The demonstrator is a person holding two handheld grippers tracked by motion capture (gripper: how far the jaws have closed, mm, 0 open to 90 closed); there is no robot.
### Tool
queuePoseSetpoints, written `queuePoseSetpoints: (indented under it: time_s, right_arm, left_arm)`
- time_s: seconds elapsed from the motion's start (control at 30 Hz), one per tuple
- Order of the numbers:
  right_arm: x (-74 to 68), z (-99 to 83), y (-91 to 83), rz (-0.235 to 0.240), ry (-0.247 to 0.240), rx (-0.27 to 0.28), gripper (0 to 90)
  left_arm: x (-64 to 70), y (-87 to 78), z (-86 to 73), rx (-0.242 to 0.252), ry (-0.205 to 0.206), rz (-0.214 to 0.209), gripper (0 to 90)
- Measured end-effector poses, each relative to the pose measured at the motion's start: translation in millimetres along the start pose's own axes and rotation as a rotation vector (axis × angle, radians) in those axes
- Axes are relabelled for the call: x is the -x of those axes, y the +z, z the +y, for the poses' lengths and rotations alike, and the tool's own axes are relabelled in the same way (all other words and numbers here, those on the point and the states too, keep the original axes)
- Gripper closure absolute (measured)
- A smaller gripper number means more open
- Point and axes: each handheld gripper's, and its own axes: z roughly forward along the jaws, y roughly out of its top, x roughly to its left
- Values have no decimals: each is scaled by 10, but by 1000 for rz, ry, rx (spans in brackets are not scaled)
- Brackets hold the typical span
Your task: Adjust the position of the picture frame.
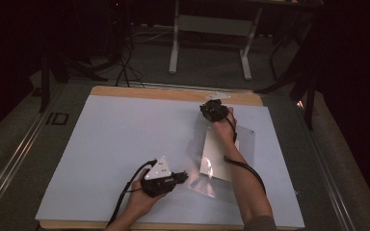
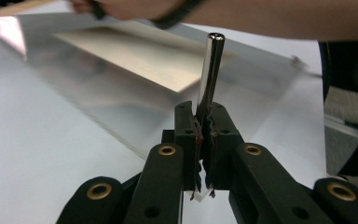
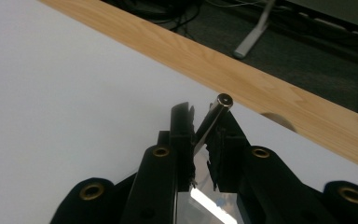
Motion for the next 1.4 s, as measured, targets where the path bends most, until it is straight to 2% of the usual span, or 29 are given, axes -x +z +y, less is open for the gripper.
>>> queuePoseSetpoints:
  time_s: [0.03, 0.07, 0.1, 0.2, 0.23, 0.27, 0.33, 0.47, 0.57, 0.6, 0.63, 0.67, 0.7, 0.77, 0.8, 0.87, 0.97, 1.0, 1.07, 1.13, 1.3, 1.4]
  right_arm:
    - [0, 0, 0, 0, 0, 0, 811]
    - [18, -7, -14, -4, 7, -2, 811]
    - [53, -22, -52, -22, 9, -1, 812]
    - [88, -21, -122, -28, 18, -1, 815]
    - [88, -21, -122, -28, 18, -1, 815]
    - [92, -14, -157, -32, 19, 3, 816]
    - [92, 0, -233, -36, 36, 7, 822]
    - [68, -24, -346, -27, 38, 4, 838]
    - [60, -90, -399, -11, 87, 4, 848]
    - [47, -115, -407, -15, 91, 0, 850]
    - [47, -115, -407, -15, 91, 0, 850]
    - [45, -146, -417, -8, 104, 1, 853]
    - [32, -212, -431, -1, 98, -9, 854]
    - [10, -295, -446, 9, 83, -15, 855]
    - [3, -333, -444, 17, 79, -14, 855]
    - [-8, -399, -419, 11, 70, -27, 855]
    - [36, -518, -355, 41, 74, -36, 854]
    - [57, -561, -328, 57, 73, -42, 852]
    - [108, -614, -325, 97, 84, -5, 849]
    - [141, -628, -324, 126, 66, 8, 846]
    - [237, -643, -328, 198, 65, 61, 759]
    - [272, -669, -291, 198, 35, 37, 749]
  left_arm:
    - [0, 0, 0, 0, 0, 0, 853]
    - [-117, -132, -33, 17, -27, 35, 853]
    - [-195, -205, -58, 25, -52, 46, 851]
    - [-375, -383, -109, 49, -87, 100, 846]
    - [-375, -383, -109, 49, -87, 100, 843]
    - [-474, -467, -132, 57, -102, 133, 843]
    - [-618, -569, -172, 71, -135, 168, 838]
    - [-889, -703, -271, 69, -192, 214, 839]
    - [-1058, -735, -302, 41, -204, 255, 837]
    - [-1104, -734, -313, 35, -209, 274, 837]
    - [-1104, -734, -313, 35, -209, 274, 837]
    - [-1179, -719, -334, -17, -192, 306, 837]
    - [-1211, -695, -356, -42, -196, 341, 842]
    - [-1275, -642, -412, -88, -197, 377, 838]
    - [-1311, -612, -442, -102, -219, 371, 842]
    - [-1352, -570, -481, -111, -244, 367, 842]
    - [-1376, -484, -539, -152, -255, 368, 846]
    - [-1387, -492, -553, -140, -262, 358, 845]
    - [-1391, -495, -558, -138, -272, 354, 838]
    - [-1387, -498, -563, -134, -283, 355, 828]
    - [-1286, -540, -545, -86, -274, 402, 726]
    - [-1237, -525, -531, -59, -288, 413, 705]
